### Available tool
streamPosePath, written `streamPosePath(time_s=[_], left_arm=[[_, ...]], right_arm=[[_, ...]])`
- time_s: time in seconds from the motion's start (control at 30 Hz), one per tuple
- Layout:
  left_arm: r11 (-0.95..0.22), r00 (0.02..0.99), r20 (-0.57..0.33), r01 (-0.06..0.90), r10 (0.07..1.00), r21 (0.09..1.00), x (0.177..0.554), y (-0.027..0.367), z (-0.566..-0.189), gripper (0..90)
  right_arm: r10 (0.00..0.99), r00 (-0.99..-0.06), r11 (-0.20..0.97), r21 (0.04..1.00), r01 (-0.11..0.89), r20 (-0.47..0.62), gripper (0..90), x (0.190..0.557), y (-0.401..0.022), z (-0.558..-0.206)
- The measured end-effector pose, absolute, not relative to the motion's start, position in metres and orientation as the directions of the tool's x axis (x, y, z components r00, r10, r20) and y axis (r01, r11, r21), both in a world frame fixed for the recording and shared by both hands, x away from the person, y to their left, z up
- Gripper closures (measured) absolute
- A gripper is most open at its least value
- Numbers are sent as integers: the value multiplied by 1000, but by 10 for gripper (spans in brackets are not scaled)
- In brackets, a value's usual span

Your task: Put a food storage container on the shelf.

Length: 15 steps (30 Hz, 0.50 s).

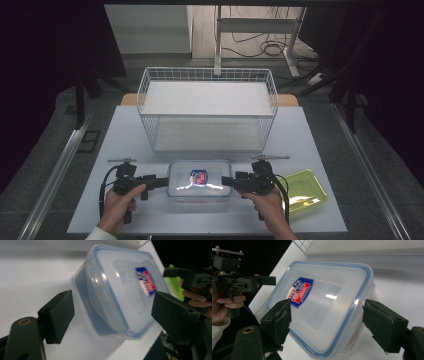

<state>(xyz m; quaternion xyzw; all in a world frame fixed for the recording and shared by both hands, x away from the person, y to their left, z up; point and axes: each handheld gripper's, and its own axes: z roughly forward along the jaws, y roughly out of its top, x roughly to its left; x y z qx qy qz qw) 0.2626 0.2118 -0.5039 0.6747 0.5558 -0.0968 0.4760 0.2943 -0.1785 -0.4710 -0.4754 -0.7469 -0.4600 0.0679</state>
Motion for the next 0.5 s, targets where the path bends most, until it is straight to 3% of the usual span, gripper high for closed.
streamPosePath(time_s=[0.5], left_arm=[[39, 326, -738, 902, 591, 430, 285, 192, -527, 219]], right_arm=[[645, -527, 122, 605, 786, 554, 235, 297, -182, -474]])
